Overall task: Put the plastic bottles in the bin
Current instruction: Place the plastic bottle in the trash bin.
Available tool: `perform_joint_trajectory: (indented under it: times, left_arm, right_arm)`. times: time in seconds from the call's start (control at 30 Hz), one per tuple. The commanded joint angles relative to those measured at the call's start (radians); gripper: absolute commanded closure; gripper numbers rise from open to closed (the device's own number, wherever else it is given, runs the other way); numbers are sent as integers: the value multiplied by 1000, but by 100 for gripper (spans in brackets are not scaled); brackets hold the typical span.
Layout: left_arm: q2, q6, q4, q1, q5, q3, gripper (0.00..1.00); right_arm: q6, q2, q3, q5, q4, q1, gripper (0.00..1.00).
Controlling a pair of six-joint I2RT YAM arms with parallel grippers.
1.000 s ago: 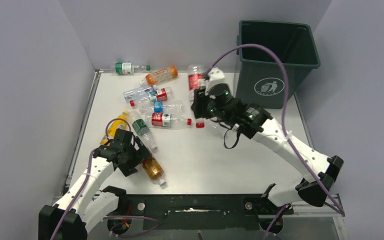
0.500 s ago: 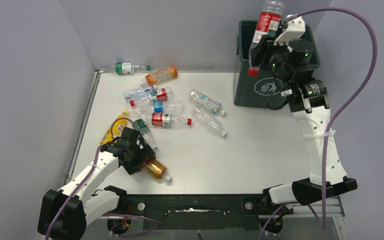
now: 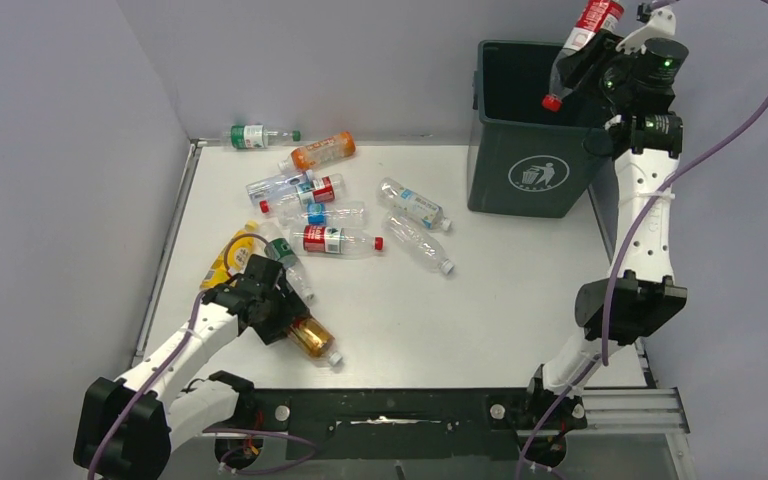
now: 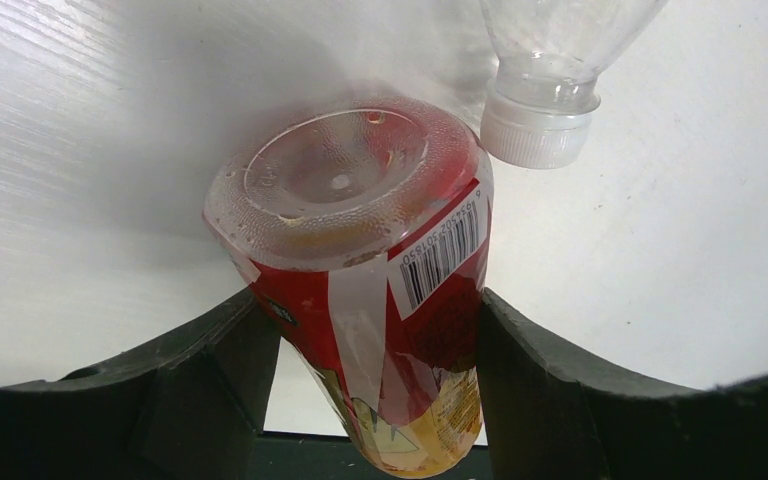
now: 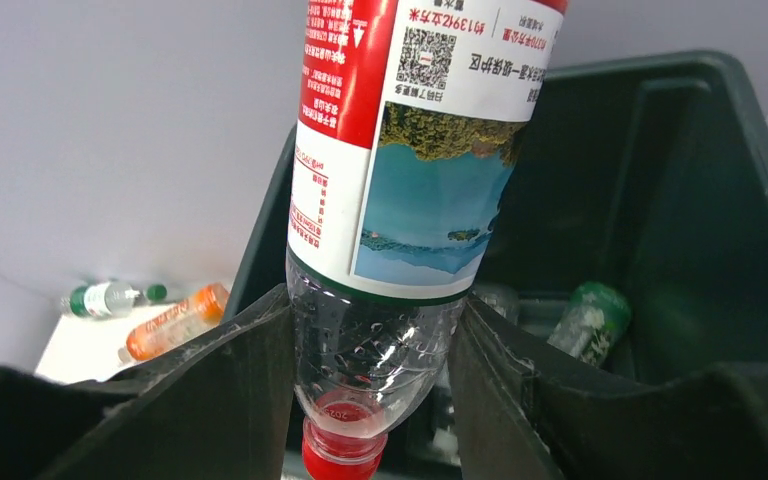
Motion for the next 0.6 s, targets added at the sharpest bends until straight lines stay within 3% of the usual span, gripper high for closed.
perform_joint_trajectory:
  times: [0.0, 0.2, 0.57]
  left_arm:
    - [-24, -1, 14, -12, 5, 49, 57]
    - [-41, 4, -25, -19, 16, 121, 59]
    - [-24, 26, -44, -32, 48, 324, 59]
  right_arm:
    - [89, 64, 144, -129, 118, -43, 49]
    - [114, 171, 208, -161, 125, -78, 43]
    - [90, 205, 214, -167, 65, -81, 8]
